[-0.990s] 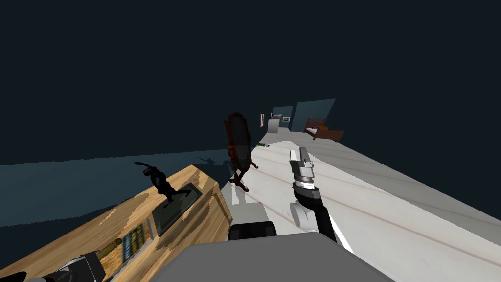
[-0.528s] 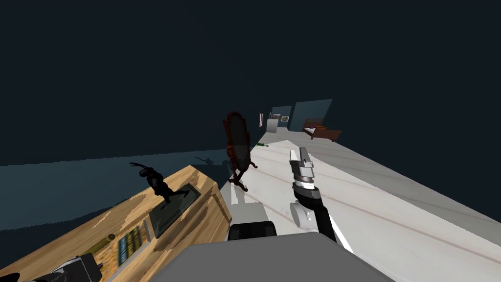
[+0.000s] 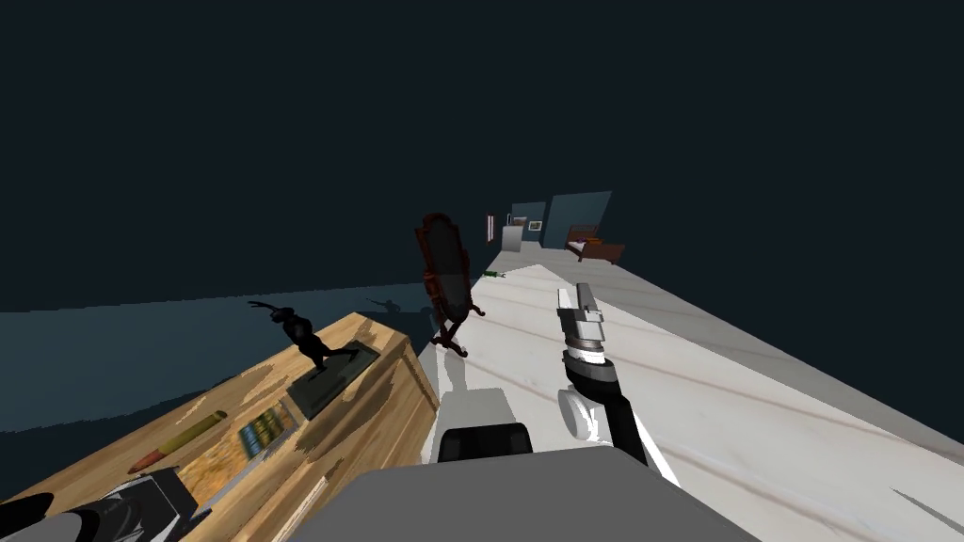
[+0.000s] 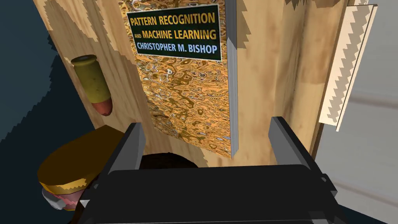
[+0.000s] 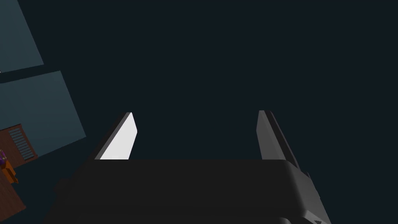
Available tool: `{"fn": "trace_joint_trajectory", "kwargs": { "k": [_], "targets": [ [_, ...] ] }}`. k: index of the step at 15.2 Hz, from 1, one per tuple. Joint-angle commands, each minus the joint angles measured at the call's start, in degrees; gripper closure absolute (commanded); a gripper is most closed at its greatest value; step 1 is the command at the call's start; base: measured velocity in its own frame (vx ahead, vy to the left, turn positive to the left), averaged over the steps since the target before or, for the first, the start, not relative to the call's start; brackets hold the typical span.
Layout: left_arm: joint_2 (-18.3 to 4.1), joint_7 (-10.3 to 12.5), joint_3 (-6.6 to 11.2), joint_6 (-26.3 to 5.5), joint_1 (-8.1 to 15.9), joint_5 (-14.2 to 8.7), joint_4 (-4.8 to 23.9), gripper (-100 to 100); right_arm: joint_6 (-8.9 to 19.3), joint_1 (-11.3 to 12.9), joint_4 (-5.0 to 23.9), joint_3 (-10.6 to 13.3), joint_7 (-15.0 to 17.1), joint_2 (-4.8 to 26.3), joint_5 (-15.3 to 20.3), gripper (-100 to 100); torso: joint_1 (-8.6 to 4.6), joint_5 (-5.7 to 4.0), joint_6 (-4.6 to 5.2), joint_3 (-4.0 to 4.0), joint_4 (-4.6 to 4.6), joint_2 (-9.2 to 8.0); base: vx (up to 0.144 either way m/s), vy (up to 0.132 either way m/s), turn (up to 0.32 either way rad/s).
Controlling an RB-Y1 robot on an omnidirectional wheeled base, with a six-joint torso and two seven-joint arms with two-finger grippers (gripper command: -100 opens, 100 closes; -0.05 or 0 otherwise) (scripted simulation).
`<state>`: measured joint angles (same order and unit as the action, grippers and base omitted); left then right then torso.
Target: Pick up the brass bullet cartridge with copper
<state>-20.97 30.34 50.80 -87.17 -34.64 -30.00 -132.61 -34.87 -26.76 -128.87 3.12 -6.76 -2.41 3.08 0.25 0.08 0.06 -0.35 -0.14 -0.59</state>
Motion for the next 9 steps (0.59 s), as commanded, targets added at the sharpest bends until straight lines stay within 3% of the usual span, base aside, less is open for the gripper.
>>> {"fn": "trace_joint_trajectory", "kwargs": {
  "k": [1, 3, 8, 9],
  "targets": [
    [-0.13, -0.18, 1.26, 0.05, 0.66, 0.45, 1.58, -100, 0.0, 0.0, 0.0, 0.0, 0.0, 0.0, 0.0, 0, 0.0, 0.0, 0.0, 0.0, 0.0, 0.0, -0.016, 0.119, -0.16],
    [0.15, -0.86, 2.43, -0.18, 1.2, 0.7, 2.75, -100, 0.0, -0.03, 0.0, -0.02, 0.0, 0.02, 0.0, 0, 0.56, 0.14, -0.03, 0.34, 0.13, 0.6, 0.078, 0.159, -0.074],
    [1.37, -3.19, 5.67, -0.85, 2.64, 1.53, 5.7, -100, -0.01, -0.05, -0.01, -0.03, 0.0, 0.03, 0.0, 0, 0.82, 0.21, -0.01, 0.83, 0.33, 1.41, 0.158, 0.166, -0.064],
    [0.95, -2.34, 4.88, -0.98, 2.33, 1.27, 4.73, -100, -0.01, -0.05, -0.01, -0.03, 0.0, 0.03, 0.0, 0, 0.85, 0.22, -0.01, 0.84, 0.33, 1.43, 0.091, 0.106, -0.039]
  ]
}}
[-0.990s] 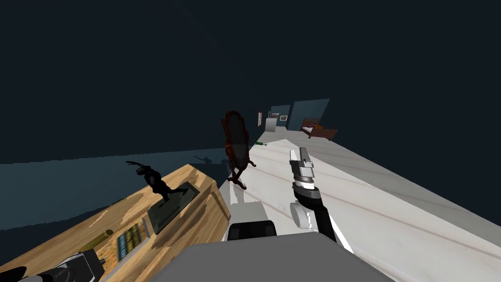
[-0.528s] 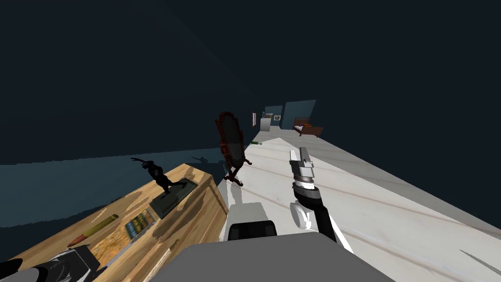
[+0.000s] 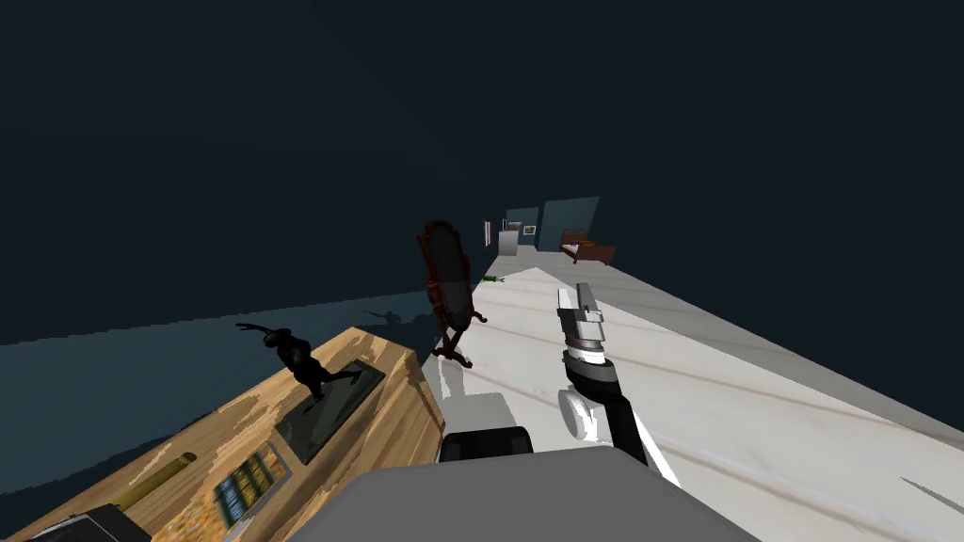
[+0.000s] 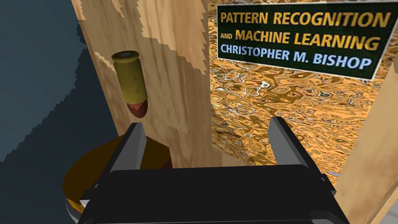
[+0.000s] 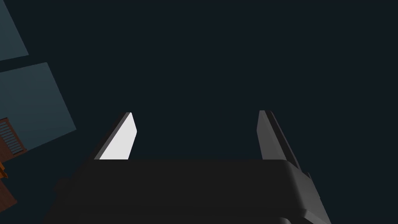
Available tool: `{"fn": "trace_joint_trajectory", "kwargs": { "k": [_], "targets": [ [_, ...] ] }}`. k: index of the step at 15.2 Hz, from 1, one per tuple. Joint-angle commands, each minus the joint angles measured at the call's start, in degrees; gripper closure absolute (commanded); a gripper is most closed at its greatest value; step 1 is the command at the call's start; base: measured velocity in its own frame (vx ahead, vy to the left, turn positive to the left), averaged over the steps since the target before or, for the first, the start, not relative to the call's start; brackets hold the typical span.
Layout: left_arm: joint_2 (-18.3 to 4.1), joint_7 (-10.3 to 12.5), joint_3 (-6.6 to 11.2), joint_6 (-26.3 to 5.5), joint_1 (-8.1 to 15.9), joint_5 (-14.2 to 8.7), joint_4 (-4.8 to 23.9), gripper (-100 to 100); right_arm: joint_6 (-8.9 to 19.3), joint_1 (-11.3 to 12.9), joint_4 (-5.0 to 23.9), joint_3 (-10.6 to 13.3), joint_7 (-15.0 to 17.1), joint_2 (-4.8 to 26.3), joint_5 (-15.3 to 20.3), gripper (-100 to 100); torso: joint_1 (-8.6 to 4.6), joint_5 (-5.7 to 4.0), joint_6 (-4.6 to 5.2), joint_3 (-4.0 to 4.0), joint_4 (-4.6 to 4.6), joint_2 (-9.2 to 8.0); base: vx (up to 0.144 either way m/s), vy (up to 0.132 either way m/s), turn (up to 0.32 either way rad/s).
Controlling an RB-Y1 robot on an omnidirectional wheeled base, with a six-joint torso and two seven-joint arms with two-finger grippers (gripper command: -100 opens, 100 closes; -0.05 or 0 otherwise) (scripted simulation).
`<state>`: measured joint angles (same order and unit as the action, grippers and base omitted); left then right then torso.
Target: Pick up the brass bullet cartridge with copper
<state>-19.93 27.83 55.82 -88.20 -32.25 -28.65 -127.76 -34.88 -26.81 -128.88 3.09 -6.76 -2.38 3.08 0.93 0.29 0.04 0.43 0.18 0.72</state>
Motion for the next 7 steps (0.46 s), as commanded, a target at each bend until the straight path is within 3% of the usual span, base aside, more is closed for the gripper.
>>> {"fn": "trace_joint_trajectory", "kwargs": {
  "k": [1, 3, 4, 5, 7],
  "targets": [
    [0.05, -0.3, -0.36, 1.63, 0.55, 0.59, 1.08, -100, 0.0, 0.0, 0.0, 0.0, 0.0, 0.0, 0.0, 0, 0.0, 0.0, 0.0, 0.0, 0.0, 0.0, 0.017, 0.033, 0.01],
    [0.1, -0.55, -0.65, 2.94, 0.99, 1.06, 1.94, -100, 0.0, 0.01, 0.0, 0.01, 0.0, -0.01, 0.0, 0, -0.46, -0.1, -0.02, -0.23, -0.09, -0.4, -0.04, -0.024, 0.022],
    [-0.02, -0.38, -0.47, 1.95, 0.77, 0.75, 1.5, -100, 0.0, 0.02, 0.0, 0.02, 0.0, -0.02, 0.0, 0, -0.62, -0.14, -0.02, -0.33, -0.13, -0.57, -0.035, -0.026, 0.009],
    [0.02, -0.12, -0.14, 0.65, 0.22, 0.24, 0.43, 100, 0.0, 0.02, 0.0, 0.02, 0.0, -0.02, 0.0, 0, -0.68, -0.17, -0.02, -0.36, -0.15, -0.62, 0.002, -0.008, -0.018],
    [-0.05, -0.19, -0.22, 1.1, 0.38, 0.36, 0.69, 100, 0.0, 0.02, 0.0, 0.02, 0.0, -0.02, 0.0, 0, -0.63, -0.17, -0.01, -0.31, -0.13, -0.51, 0.023, 0.009, -0.022]
  ]
}}
